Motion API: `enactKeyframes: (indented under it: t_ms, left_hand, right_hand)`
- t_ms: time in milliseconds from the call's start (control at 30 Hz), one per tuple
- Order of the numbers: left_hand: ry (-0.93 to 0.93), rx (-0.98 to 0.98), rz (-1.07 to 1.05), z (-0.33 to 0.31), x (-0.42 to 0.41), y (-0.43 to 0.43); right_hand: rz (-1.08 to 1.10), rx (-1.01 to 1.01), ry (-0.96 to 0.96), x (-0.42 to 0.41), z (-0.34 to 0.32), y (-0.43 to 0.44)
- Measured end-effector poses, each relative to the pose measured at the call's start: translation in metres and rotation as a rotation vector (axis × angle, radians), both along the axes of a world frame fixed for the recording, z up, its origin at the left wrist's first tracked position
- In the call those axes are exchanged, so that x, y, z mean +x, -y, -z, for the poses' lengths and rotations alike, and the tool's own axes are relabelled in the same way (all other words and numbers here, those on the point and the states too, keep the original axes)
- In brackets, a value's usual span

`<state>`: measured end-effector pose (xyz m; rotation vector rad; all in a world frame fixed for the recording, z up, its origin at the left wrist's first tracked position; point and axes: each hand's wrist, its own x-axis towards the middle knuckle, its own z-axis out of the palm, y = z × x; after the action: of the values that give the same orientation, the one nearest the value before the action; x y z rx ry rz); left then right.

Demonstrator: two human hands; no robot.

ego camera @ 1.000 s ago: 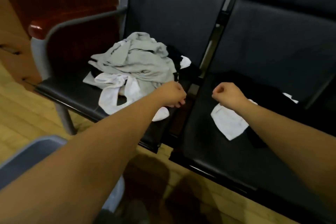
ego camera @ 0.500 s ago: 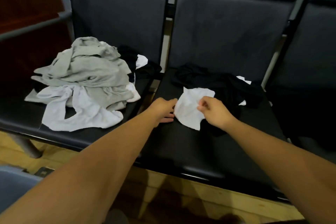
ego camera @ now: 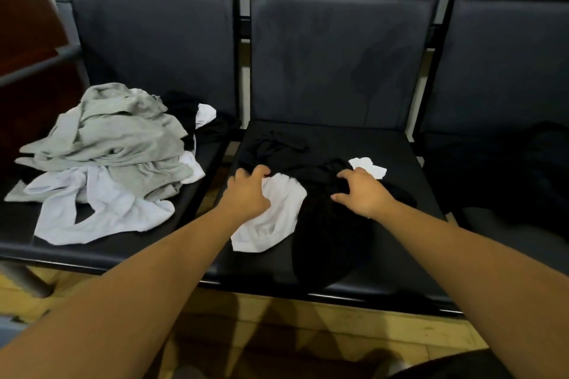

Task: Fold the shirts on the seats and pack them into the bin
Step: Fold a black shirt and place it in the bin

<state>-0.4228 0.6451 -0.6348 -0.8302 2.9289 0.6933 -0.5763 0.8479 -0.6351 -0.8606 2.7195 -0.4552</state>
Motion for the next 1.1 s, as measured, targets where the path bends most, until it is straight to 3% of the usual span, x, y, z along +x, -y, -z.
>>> enactKeyframes:
  t_ms: [67,167,300,333,467,533,633,733,833,900,1000,1100]
  left_hand:
    - [-0.059,-0.082,0.158,0.006,-0.002,-0.006]
    - [0.047,0.059,0.355,0.013,-0.009,-0.014]
    - [0.17,-0.133,0.378,0.021,-0.026,-0.002]
    - [0.171,-0.169,0.368,0.022,-0.03,0.003]
    - [0.065,-0.127,0.296,0.015,-0.037,0.011]
    - [-0.015,-0.051,0.21,0.008,-0.039,0.008]
    - [-0.253,0.071,0.099,-0.01,-0.044,0.002]
    - [-0.526,0.221,0.162,-0.039,-0.043,-0.014]
    - [-0.561,0.324,0.32,-0.062,-0.04,-0.031]
    - [-0.536,0.386,0.285,-0.07,-0.04,-0.036]
    - [-0.539,0.291,0.206,-0.083,-0.036,-0.039]
    - [-0.598,0.367,0.206,-0.112,-0.027,-0.039]
  right_hand:
    - [0.049,-0.084,-0.096,-0.001,-0.003,0.005]
    - [0.142,-0.377,0.051,-0.003,-0.026,0.012]
    - [0.2,-0.592,0.093,-0.003,-0.056,0.005]
    - [0.152,-0.543,0.097,-0.002,-0.061,0.001]
    - [-0.052,-0.029,0.163,0.003,-0.06,-0.017]
    - [-0.073,-0.211,0.158,0.004,-0.054,-0.018]
    - [0.027,-0.737,0.211,0.009,-0.068,-0.018]
    - [0.014,-1.066,0.519,0.018,-0.092,-0.019]
    - [-0.05,-1.167,0.702,0.032,-0.113,-0.02]
    - [-0.036,-1.22,0.757,0.035,-0.123,-0.02]
    - [0.048,-1.256,0.741,0.033,-0.133,-0.03]
    - [0.137,-1.22,0.662,0.023,-0.135,-0.047]
